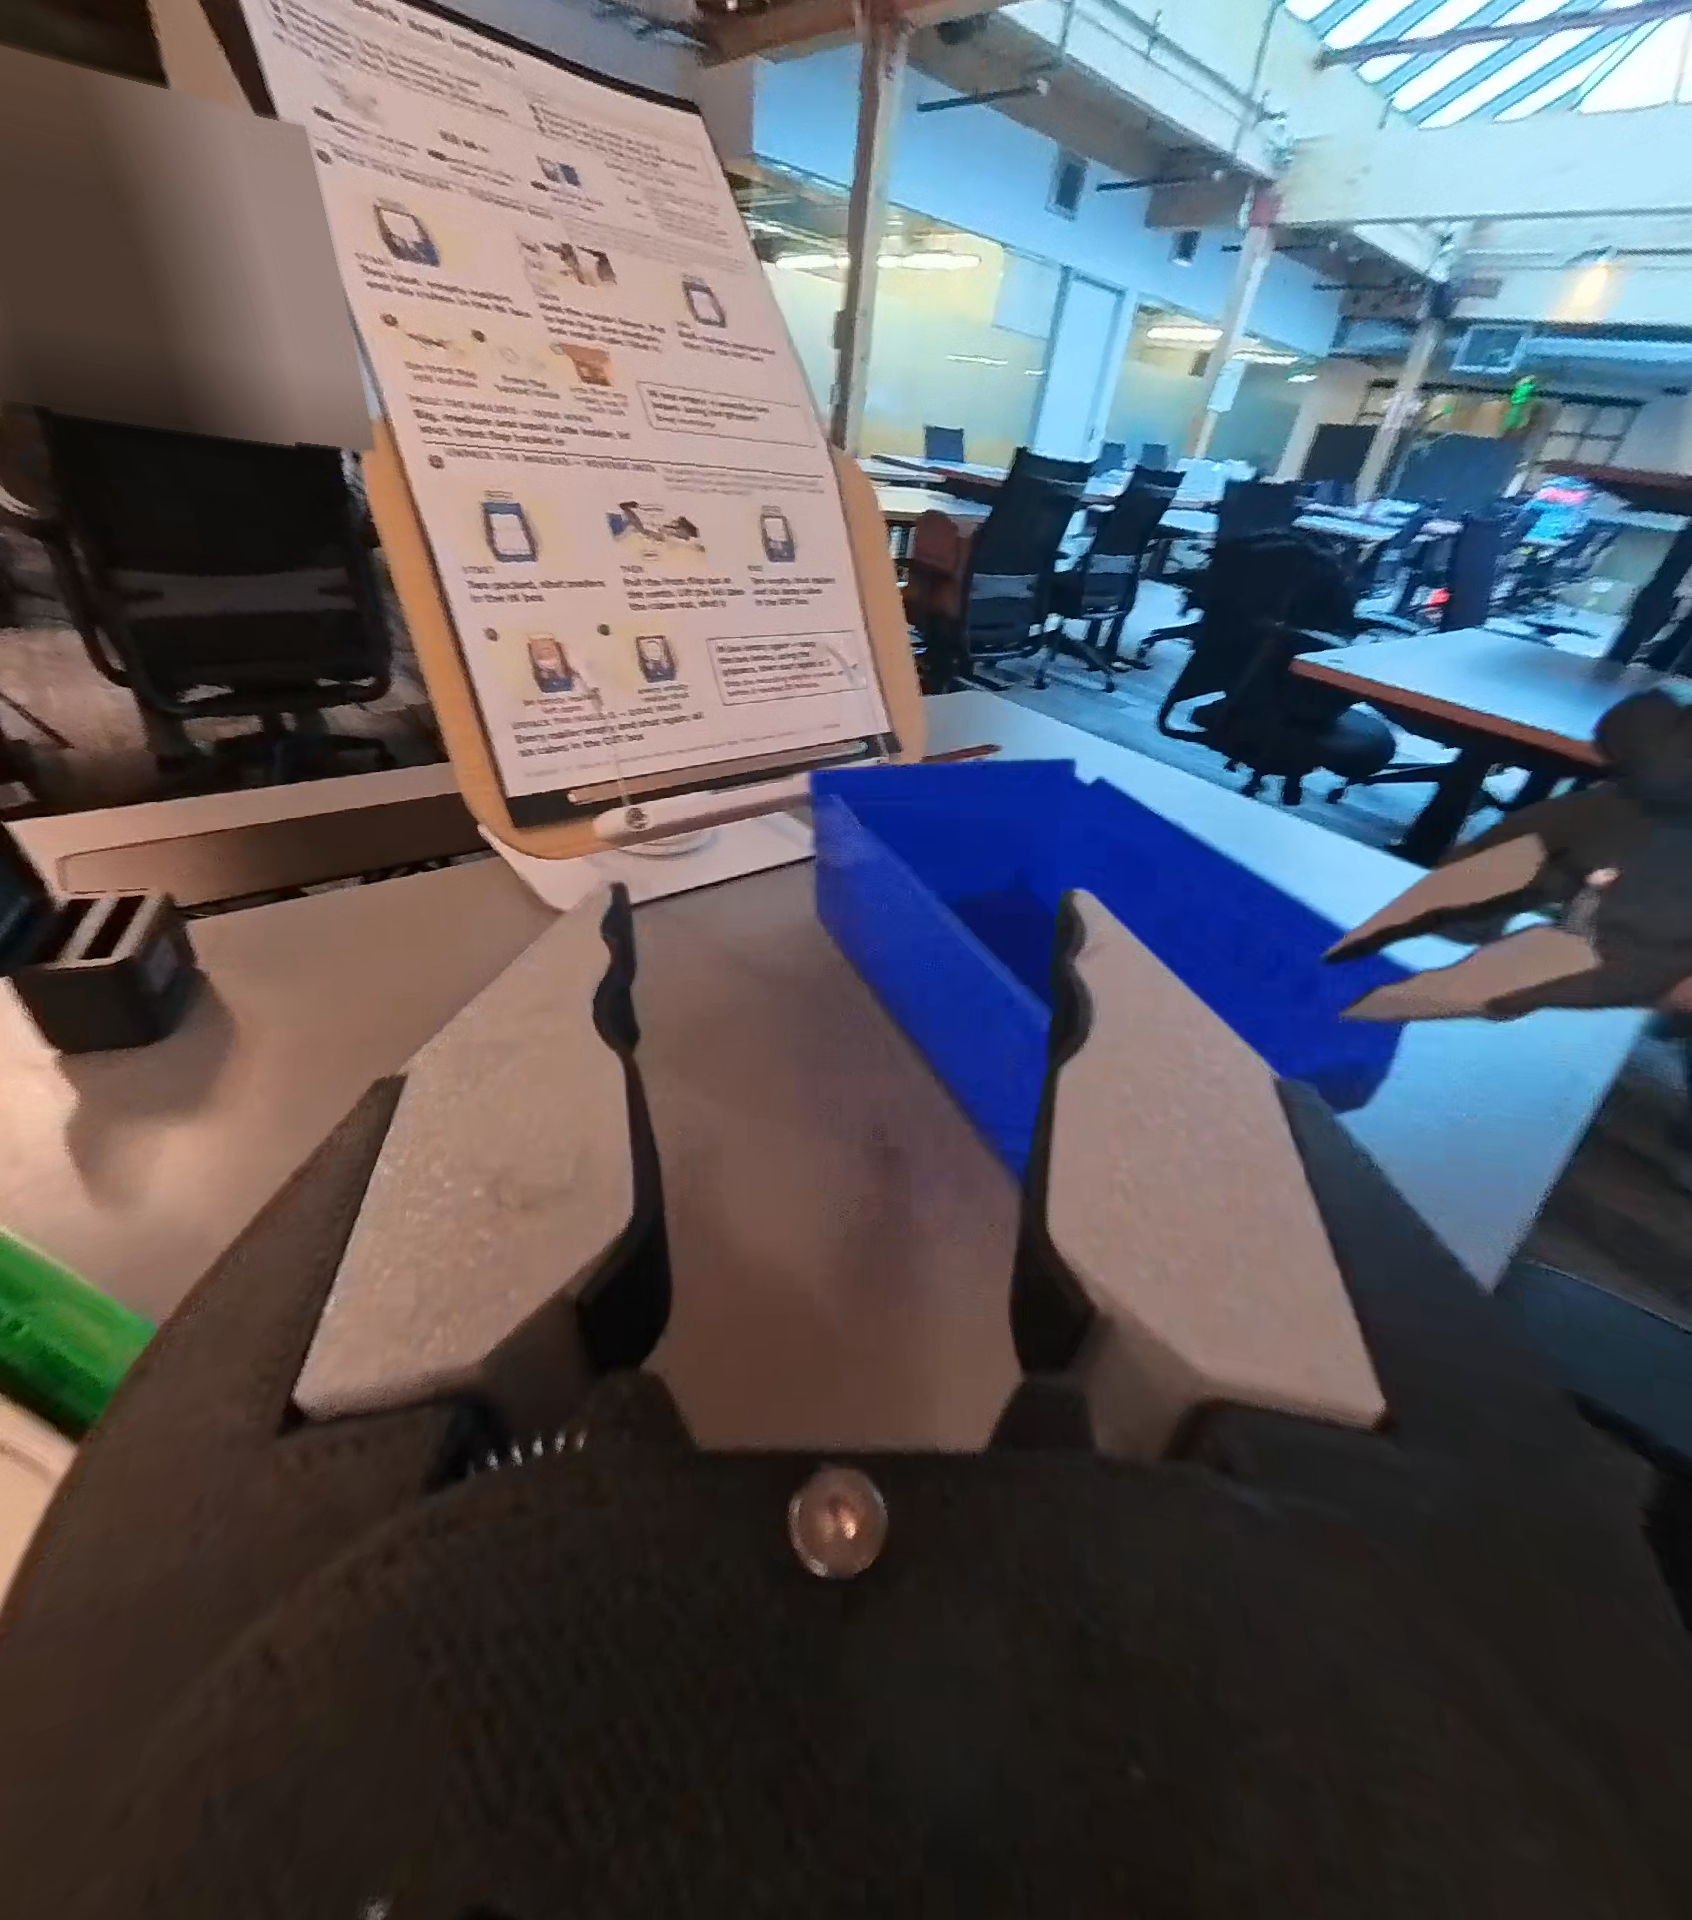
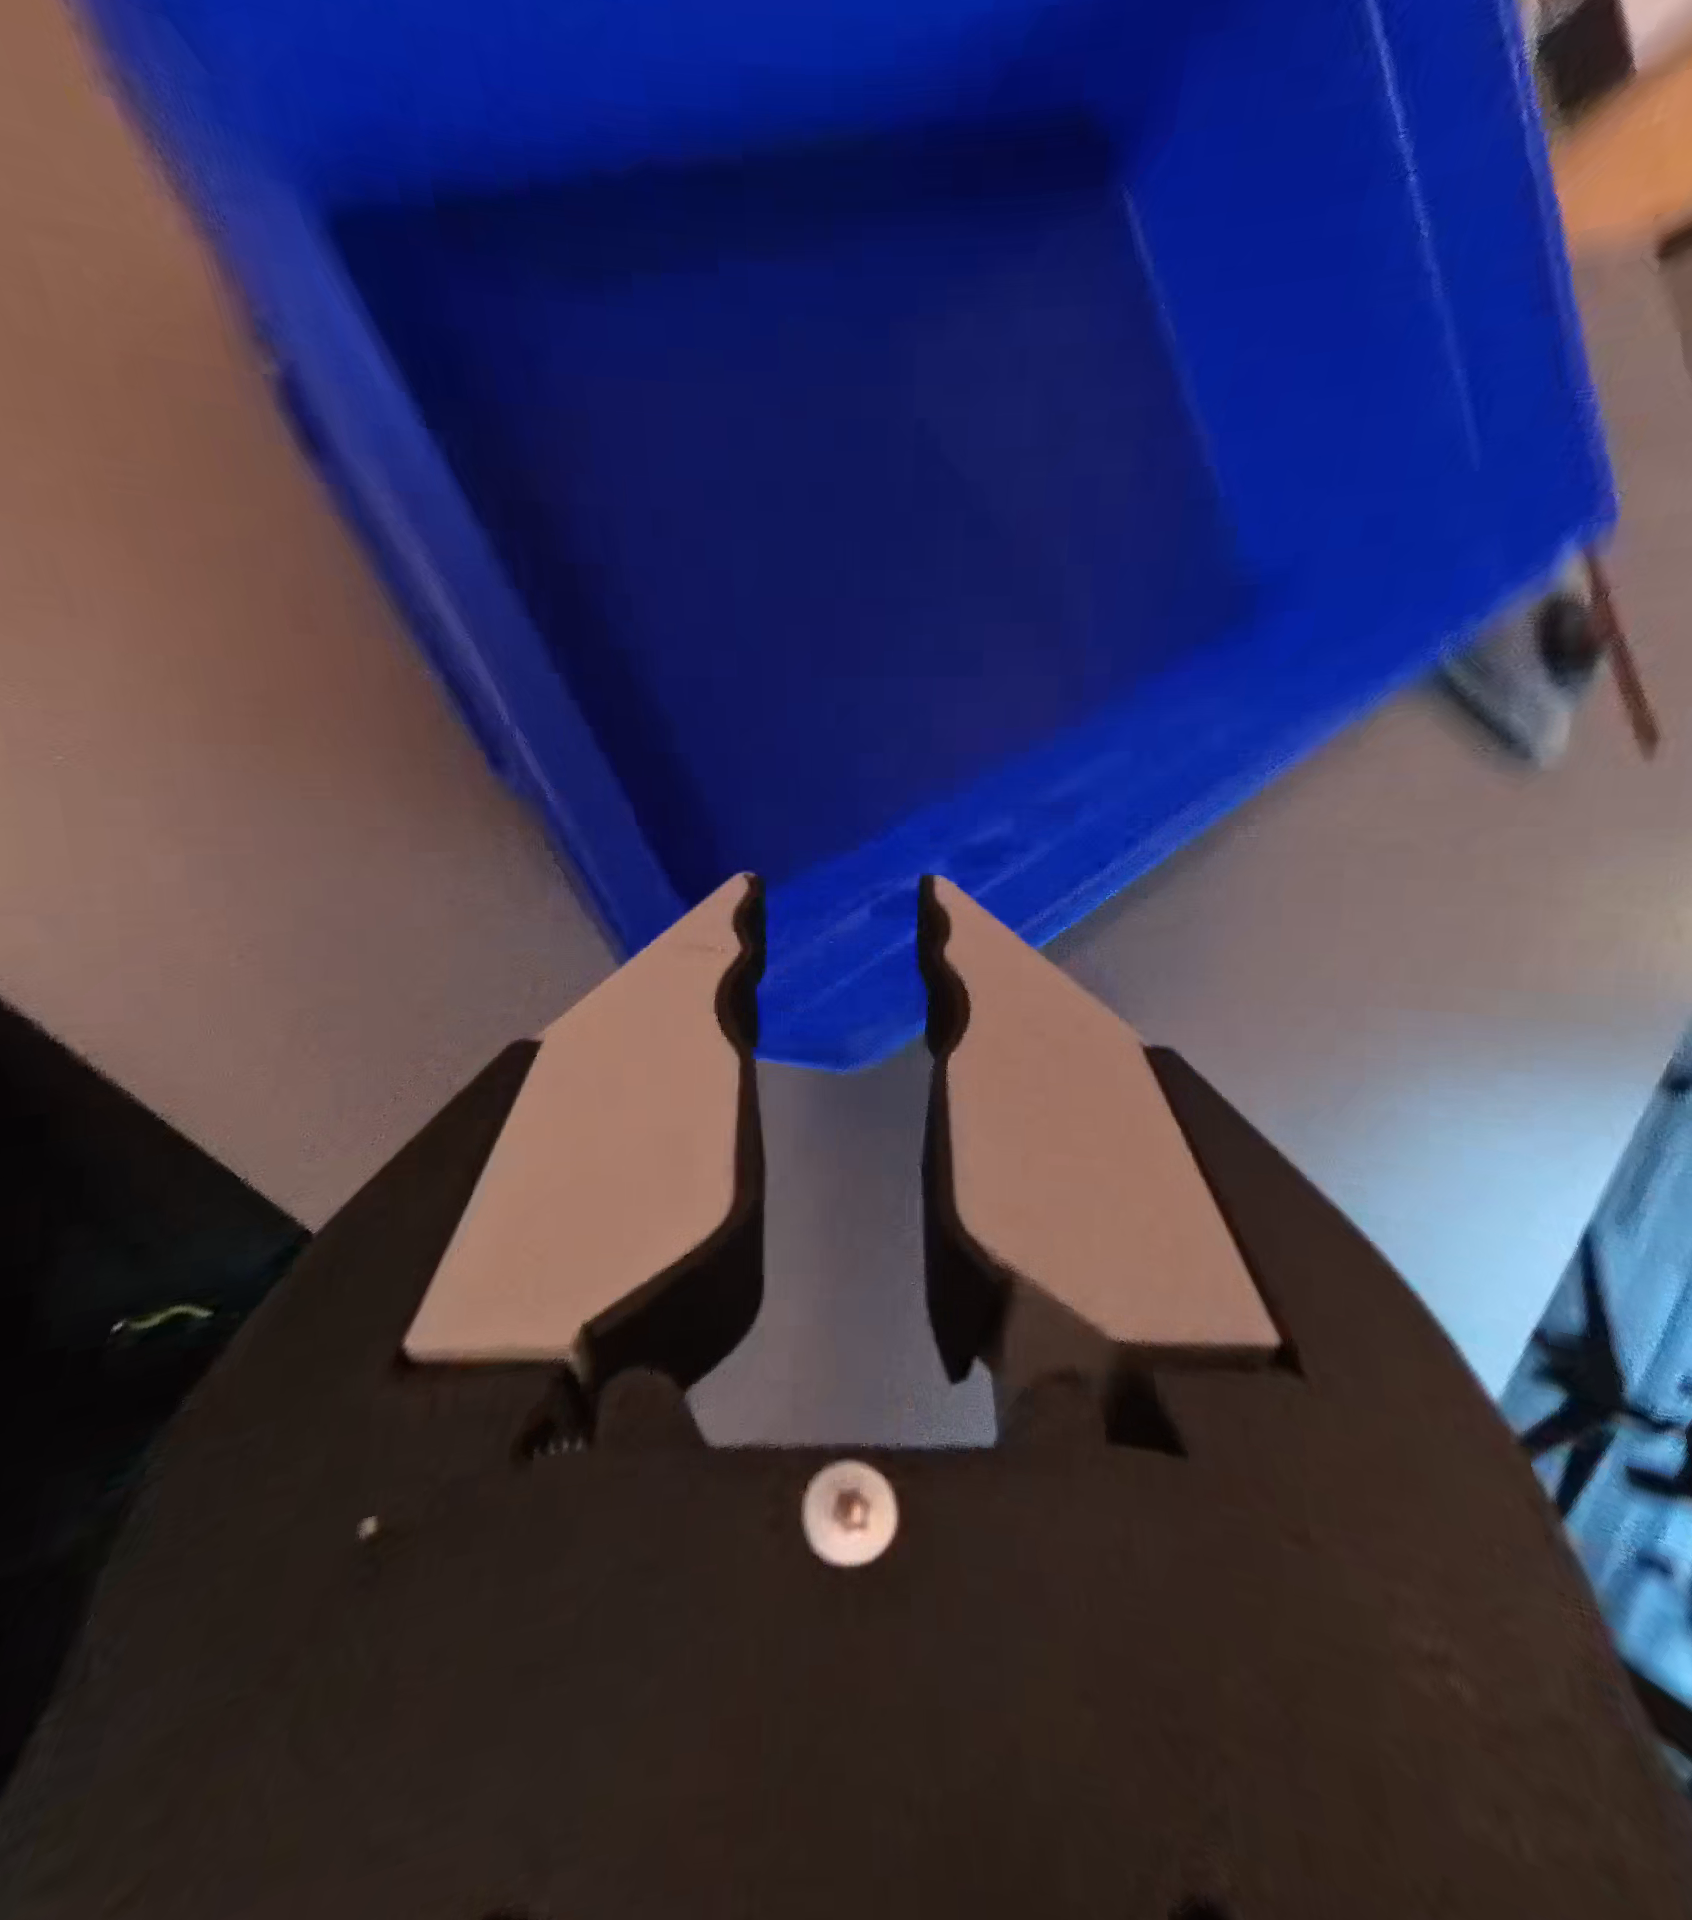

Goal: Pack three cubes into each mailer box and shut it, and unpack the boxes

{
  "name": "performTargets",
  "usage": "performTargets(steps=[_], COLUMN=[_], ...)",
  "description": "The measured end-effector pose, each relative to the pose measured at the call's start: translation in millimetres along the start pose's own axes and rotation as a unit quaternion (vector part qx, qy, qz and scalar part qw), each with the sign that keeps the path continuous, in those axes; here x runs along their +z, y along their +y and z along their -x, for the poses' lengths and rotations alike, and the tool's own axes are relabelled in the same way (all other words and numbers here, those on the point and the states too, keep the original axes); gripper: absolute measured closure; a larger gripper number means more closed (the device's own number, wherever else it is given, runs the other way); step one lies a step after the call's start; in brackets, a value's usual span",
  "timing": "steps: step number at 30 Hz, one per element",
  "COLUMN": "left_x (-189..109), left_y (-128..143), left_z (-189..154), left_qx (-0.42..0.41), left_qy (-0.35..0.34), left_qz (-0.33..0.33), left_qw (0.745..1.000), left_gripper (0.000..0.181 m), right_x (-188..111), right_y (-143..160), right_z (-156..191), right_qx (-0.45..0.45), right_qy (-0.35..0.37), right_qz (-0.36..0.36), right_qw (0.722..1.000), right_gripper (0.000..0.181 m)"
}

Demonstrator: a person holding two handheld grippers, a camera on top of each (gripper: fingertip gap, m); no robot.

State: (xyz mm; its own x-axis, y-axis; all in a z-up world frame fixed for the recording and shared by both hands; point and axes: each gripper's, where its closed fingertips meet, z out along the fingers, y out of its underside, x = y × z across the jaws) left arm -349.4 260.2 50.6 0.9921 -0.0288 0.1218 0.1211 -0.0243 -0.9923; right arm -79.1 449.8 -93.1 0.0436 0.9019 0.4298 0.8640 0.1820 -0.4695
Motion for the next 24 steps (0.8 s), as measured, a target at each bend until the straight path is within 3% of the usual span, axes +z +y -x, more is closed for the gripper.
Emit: performTargets(steps=[3, 5, 10, 13, 17, 21, 23, 24], left_x=[5.6, 10.4, 4.2, -9.0, -10.4, -11.5, -12.1, -15.1], left_y=[10.5, 23.7, 74.3, 93.4, 120.2, 122.2, 119.7, 115.9], left_z=[17.4, 32.1, 70.7, 89.5, 94.5, 109.1, 105.0, 104.5], left_qx=[0.026, 0.038, 0.049, 0.043, 0.037, 0.067, 0.051, 0.045], left_qy=[-0.045, -0.076, -0.131, -0.156, -0.148, -0.182, -0.171, -0.17], left_qz=[0.026, 0.058, 0.192, 0.239, 0.288, 0.283, 0.273, 0.268], left_qw=[0.998, 0.995, 0.971, 0.957, 0.945, 0.939, 0.945, 0.947], left_gripper=[0.098, 0.097, 0.097, 0.097, 0.117, 0.144, 0.136, 0.13], right_x=[-0.2, -6.8, -31.1, -27.1, 12.7, 48.7, 48.3, 45.8], right_y=[27.8, 27.6, -32.8, -62.8, -88.7, -88.8, -83.1, -77.2], right_z=[-28.9, -33.1, -2.0, 21.7, 38.4, 41.6, 40.4, 40.0], right_qx=[0.077, 0.091, 0.079, 0.106, 0.145, 0.123, 0.112, 0.103], right_qy=[0.015, 0.017, -0.061, -0.133, -0.133, -0.079, -0.083, -0.091], right_qz=[0.018, -0.001, -0.16, -0.204, -0.192, -0.146, -0.131, -0.119], right_qw=[0.997, 0.996, 0.982, 0.964, 0.962, 0.978, 0.981, 0.983], right_gripper=[0.136, 0.13, 0.115, 0.11, 0.098, 0.087, 0.095, 0.112])
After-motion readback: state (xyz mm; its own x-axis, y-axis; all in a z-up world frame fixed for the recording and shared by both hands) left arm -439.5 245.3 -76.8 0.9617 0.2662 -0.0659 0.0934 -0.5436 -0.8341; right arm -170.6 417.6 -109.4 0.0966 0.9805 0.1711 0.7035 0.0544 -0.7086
